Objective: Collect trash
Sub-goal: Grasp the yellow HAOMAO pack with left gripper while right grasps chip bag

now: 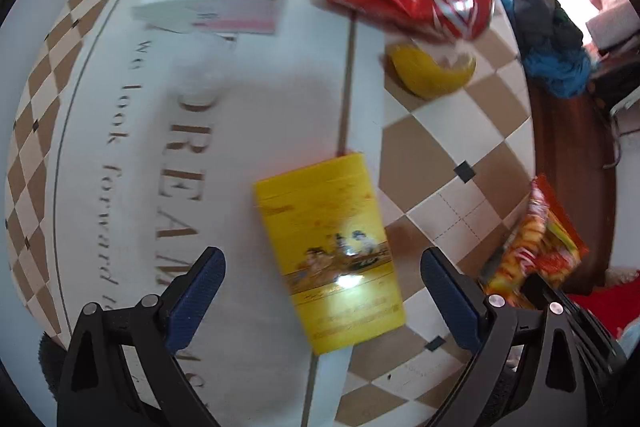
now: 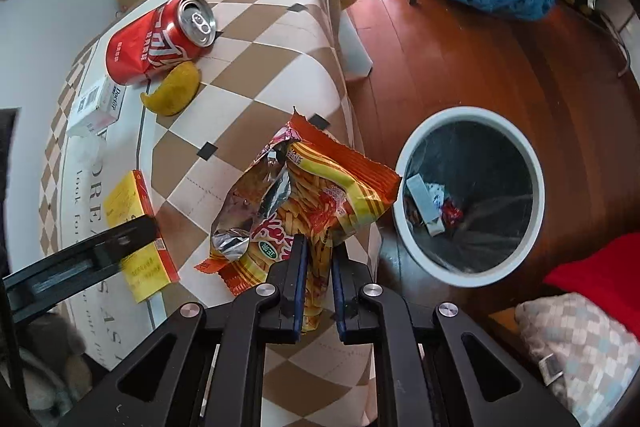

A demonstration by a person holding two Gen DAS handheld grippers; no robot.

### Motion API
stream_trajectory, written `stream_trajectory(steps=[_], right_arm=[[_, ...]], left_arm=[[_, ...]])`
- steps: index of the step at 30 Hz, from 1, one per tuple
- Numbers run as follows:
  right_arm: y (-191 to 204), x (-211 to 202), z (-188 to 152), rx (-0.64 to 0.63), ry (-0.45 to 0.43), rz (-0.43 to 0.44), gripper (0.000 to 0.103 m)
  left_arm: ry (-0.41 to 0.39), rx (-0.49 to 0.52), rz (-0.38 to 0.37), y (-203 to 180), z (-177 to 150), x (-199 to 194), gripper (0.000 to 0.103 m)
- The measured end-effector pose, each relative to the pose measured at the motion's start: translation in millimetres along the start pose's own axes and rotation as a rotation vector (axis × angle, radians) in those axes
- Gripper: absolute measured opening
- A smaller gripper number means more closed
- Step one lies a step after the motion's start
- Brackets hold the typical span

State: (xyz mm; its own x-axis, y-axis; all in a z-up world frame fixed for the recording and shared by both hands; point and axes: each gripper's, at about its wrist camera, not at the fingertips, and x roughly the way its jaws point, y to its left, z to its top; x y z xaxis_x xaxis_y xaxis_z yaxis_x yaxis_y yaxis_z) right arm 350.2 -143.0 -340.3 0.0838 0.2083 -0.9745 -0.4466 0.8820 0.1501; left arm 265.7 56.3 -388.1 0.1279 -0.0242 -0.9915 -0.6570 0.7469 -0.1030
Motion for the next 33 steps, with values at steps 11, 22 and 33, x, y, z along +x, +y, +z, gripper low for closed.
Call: stream_trajectory(steps=[11,22,33], right_arm=[[5.8,-2.8,-16.1,0.013,0.003,0.097,0.012],[45.4,2.3,-45.9,-0.105,0.056,0.119,0.012],[27.2,6.7,-43.6,0.091,0.053,0.188,0.056]], left_arm=[[-0.046,0.090,0.090,-4.8,-32.3,-17.1,0.054],[-0.070,0.228,0.178,61.0,-72.4,-45.1,0.055],[-0.067,0.132,0.115,89.4,-71.6,-45.5,0.058]])
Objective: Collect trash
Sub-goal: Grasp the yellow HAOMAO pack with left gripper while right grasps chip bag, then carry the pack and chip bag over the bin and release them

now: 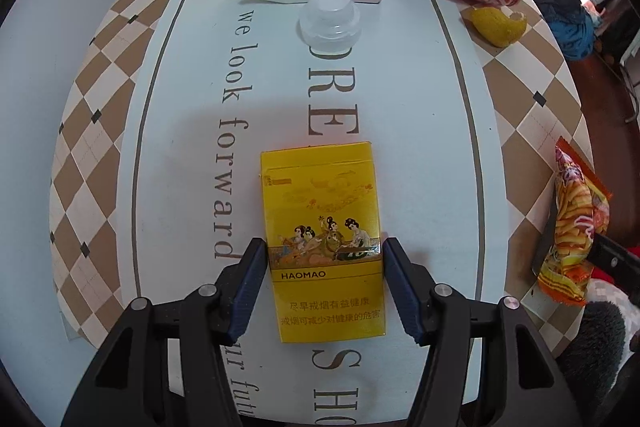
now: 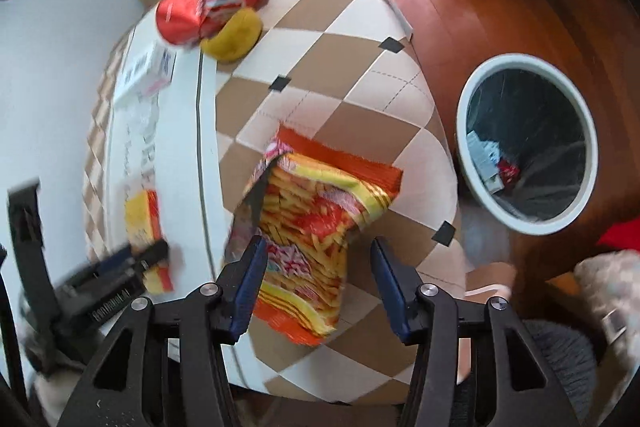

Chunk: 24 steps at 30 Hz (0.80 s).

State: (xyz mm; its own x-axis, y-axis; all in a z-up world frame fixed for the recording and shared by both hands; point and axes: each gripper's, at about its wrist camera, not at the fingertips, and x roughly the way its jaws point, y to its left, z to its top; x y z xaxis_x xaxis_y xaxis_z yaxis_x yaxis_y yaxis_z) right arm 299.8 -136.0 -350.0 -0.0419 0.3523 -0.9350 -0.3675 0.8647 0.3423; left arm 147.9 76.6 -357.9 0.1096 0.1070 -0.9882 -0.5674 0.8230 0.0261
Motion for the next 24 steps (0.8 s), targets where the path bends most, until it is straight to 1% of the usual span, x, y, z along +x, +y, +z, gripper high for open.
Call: stream_trajectory(steps=[1,2,3,4,5,6,8,9,11,14,17,19,24], right_arm=[[-1.2,1.1,1.7,0.023,-0.005,0.012,0.056],[-2.1,3.5,2.9,0.043,-0.010,0.026,0.056],[-2.1,5.0,4.3,0.052,-0.011,0.027,0.056],[-0.4,4.1,4.8,0.055,-0.027,0.019,0.048],[3.7,5.2,5.7,0.041,-0.032,0.015,0.027],[6.0,6.9,5.5,0.030,-0.030,0.004,0.020],[11.1,9.4,2.6,0.013,-0.037,-0.014,0.017],[13.3,9.1,1.0,0.003,-0.043,-0.020,0.012],[17.0,5.4,-2.0,-0.021,-0.057,-0.026,0.010],[19.5,-10.9,-3.5,-0.037,-0.087,-0.010,0.009],[22.5,-40.6,-2.9,-0.057,-0.146,0.011,0.009],[21.8,-65.6,-0.7,-0.069,-0.186,0.035,0.009],[12.8,-133.1,10.9,-0.115,-0.282,0.051,0.009]], left_arm=[[-0.002,-0.006,-0.004,0.4,-0.3,1.3,0.055],[-0.003,-0.010,-0.008,-0.7,5.2,7.0,0.054],[-0.009,-0.009,-0.003,-1.0,4.2,6.9,0.053],[-0.015,-0.007,0.003,-4.3,2.0,5.8,0.053],[-0.021,-0.003,0.014,-10.9,6.9,9.6,0.053],[-0.029,0.000,0.025,-15.0,5.7,9.3,0.053],[-0.043,0.007,0.042,-18.2,3.1,6.5,0.053],[-0.053,0.014,0.052,-20.7,1.4,3.0,0.053],[-0.074,0.023,0.062,-27.2,-1.7,-5.8,0.053],[-0.131,0.040,0.076,-36.1,-7.2,-28.4,0.053],[-0.186,0.052,0.065,-44.8,-9.1,-53.4,0.053],[-0.231,0.065,0.048,-54.1,-7.4,-77.5,0.053],[-0.344,0.104,-0.009,-91.5,12.3,-135.4,0.053]])
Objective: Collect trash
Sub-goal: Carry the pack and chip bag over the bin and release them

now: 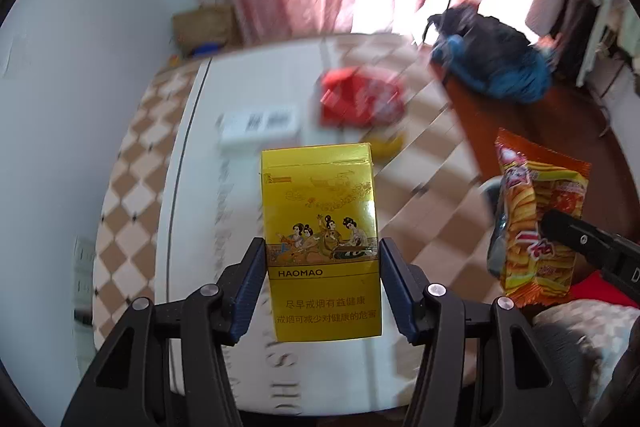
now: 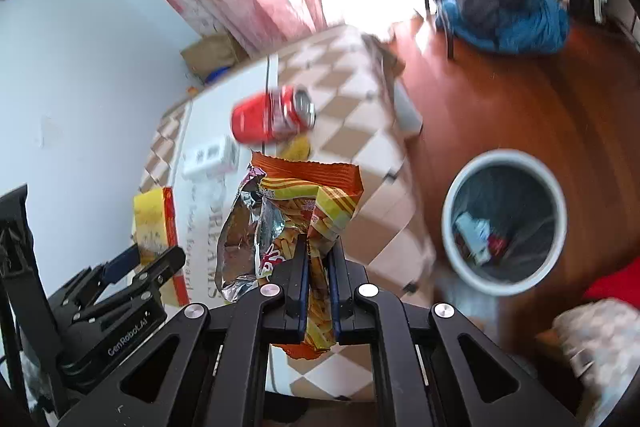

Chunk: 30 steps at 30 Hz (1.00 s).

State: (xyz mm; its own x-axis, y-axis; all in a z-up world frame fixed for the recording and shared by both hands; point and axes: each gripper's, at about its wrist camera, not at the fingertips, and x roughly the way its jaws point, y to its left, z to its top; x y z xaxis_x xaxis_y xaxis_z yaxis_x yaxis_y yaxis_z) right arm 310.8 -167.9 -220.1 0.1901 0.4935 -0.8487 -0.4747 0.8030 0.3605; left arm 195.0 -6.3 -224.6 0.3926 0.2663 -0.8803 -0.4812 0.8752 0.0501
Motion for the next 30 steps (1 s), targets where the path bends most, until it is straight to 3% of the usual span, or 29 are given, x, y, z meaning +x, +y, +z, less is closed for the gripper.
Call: stream_trajectory(steps=[6,12,16,20,26,30], right_arm=[[-40.9,-54.4,33.0,-0.036,-0.076,-0.065,0.009],[-120.0,-74.7,53.6,0.012,-0.092,-0.159,0.009],[-187.2,-55.9,54.2,0.085,-0.045,-0.212,0.009],[-243.0,-16.9,43.3,0.157,0.040,-0.233,0.009],[-319.8,54.1,17.1,0.274,0.177,-0.236,0.009],[-343.4,85.8,5.0,0.316,0.224,-0.234,0.009]], left_arm=[[-0.097,0.042,-0.089,-61.9,38.0,-25.8,0.053],[-0.083,0.127,-0.179,-146.5,66.1,-0.2,0.053],[-0.012,0.171,-0.255,-201.5,77.3,40.7,0.053],[0.112,0.210,-0.317,-249.1,76.7,93.1,0.053],[0.294,0.223,-0.322,-283.9,67.9,174.9,0.053],[0.366,0.222,-0.300,-296.9,63.2,208.8,0.054]])
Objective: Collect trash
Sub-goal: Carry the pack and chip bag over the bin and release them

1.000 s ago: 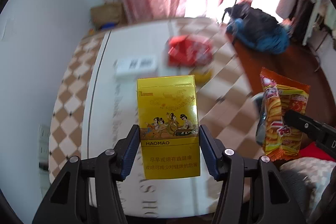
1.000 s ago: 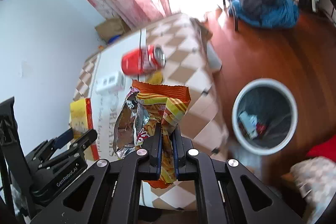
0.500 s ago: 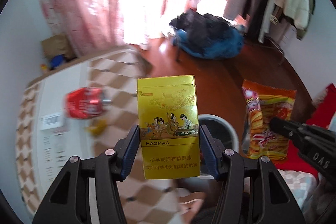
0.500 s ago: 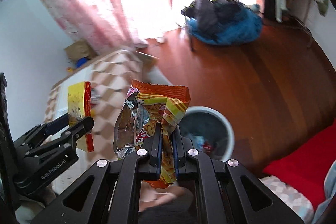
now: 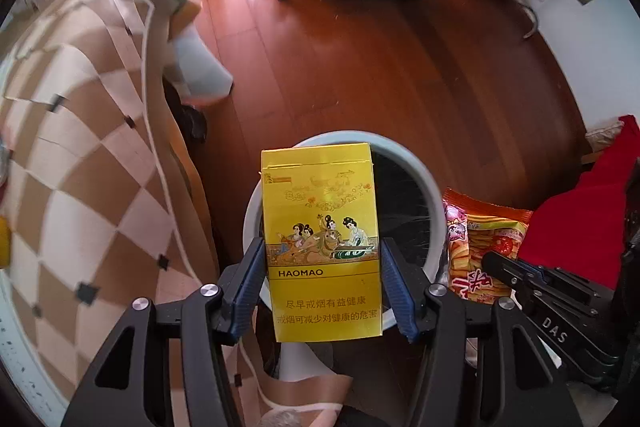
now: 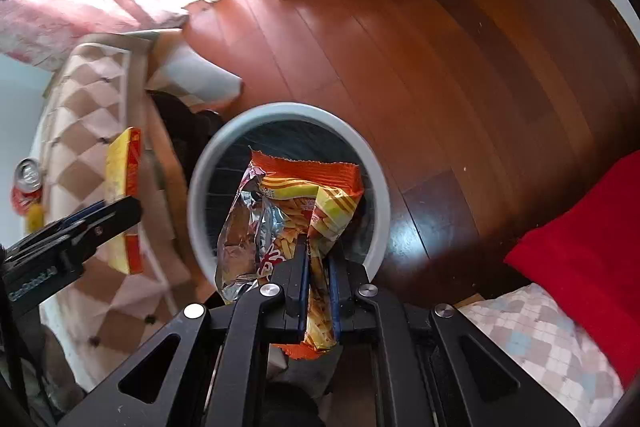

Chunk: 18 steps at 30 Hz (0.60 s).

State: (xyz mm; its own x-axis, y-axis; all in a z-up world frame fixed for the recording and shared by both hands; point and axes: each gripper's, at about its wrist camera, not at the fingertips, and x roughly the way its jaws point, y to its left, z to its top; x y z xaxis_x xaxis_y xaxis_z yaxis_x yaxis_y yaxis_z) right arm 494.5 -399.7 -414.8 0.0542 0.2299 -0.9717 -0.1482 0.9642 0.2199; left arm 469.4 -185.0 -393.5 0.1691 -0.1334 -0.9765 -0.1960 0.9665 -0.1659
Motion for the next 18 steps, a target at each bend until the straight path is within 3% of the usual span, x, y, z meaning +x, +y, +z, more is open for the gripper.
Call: stream_trajectory(steps=[6,9,10,11,12,13,14,16,18], right_arm=[[0.5,37.8,13.4,0.017,0.042,-0.014,0.009],[2.2,48.8,18.9,0.022,0.051,-0.028,0.012],[2.4,50.5,19.0,0.025,0.053,-0.031,0.021],[2.5,51.2,18.7,0.031,0.053,-0.031,0.038],[3.7,51.7,19.5,0.035,0.053,-0.034,0.049],[3.0,50.8,18.3,0.038,0.051,-0.041,0.069],[2.9,49.3,16.6,0.039,0.049,-0.048,0.079],[3.8,46.1,15.1,0.037,0.046,-0.062,0.084],[2.5,40.9,9.9,0.031,0.047,-0.079,0.097]], left_arm=[[0.045,-0.031,-0.006,-3.4,8.3,21.2,0.055],[0.052,-0.037,0.011,-3.1,7.4,24.0,0.074],[0.052,-0.038,0.016,-2.2,5.7,20.6,0.082],[0.054,-0.041,0.020,-2.0,4.7,18.6,0.087],[0.053,-0.042,0.023,-1.7,2.8,17.0,0.088],[0.051,-0.041,0.032,-1.0,1.1,14.6,0.092],[0.043,-0.038,0.045,-0.9,-1.2,9.2,0.094],[0.033,-0.034,0.059,1.2,-5.0,6.0,0.094],[0.020,-0.030,0.084,3.5,-9.9,-2.0,0.094]])
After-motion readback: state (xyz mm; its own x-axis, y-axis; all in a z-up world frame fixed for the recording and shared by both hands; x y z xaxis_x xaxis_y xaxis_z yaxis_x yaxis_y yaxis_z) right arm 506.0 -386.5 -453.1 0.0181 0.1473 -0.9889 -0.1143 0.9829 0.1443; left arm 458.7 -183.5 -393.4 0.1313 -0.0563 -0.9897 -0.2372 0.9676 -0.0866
